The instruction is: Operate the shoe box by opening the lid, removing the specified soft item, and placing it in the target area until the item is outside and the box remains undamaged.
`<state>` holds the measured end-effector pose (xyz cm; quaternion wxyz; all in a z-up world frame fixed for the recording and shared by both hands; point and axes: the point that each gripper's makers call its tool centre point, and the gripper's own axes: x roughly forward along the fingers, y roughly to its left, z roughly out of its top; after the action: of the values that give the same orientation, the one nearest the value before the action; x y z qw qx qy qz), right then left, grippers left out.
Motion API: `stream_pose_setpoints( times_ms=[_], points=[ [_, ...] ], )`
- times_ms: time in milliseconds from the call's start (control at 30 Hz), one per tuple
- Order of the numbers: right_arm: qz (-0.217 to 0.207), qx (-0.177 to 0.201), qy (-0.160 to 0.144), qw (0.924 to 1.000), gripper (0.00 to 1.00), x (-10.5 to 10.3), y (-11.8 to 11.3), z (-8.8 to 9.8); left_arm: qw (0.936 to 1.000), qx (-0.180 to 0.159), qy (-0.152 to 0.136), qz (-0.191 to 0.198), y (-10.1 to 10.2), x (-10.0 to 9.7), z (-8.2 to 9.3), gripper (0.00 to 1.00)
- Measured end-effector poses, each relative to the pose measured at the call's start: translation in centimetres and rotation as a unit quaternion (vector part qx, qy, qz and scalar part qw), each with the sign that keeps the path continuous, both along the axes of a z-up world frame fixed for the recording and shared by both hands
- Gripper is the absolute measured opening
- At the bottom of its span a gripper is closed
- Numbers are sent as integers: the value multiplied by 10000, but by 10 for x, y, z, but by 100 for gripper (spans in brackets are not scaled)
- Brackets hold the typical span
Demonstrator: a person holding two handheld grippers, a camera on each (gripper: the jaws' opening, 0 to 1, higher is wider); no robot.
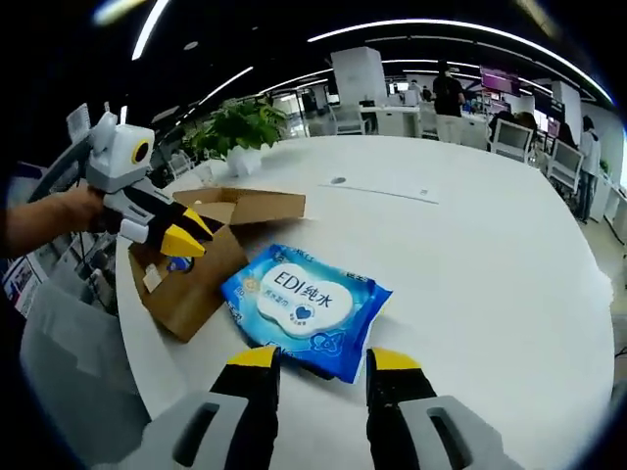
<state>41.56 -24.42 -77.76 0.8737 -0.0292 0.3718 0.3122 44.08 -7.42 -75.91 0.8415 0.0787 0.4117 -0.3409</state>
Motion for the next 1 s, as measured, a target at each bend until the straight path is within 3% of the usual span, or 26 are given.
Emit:
stream_pose_setpoints(
  times_ms=[467, 1000],
  points=[
    [376, -100, -222, 9990, 36, 1, 39, 23, 9998, -36, -133, 125, 47, -1, 13, 21],
    [875, -64, -544, 9947, 37, 8, 98, 44, 9995, 219, -206, 111, 103, -7, 0, 25]
  ],
)
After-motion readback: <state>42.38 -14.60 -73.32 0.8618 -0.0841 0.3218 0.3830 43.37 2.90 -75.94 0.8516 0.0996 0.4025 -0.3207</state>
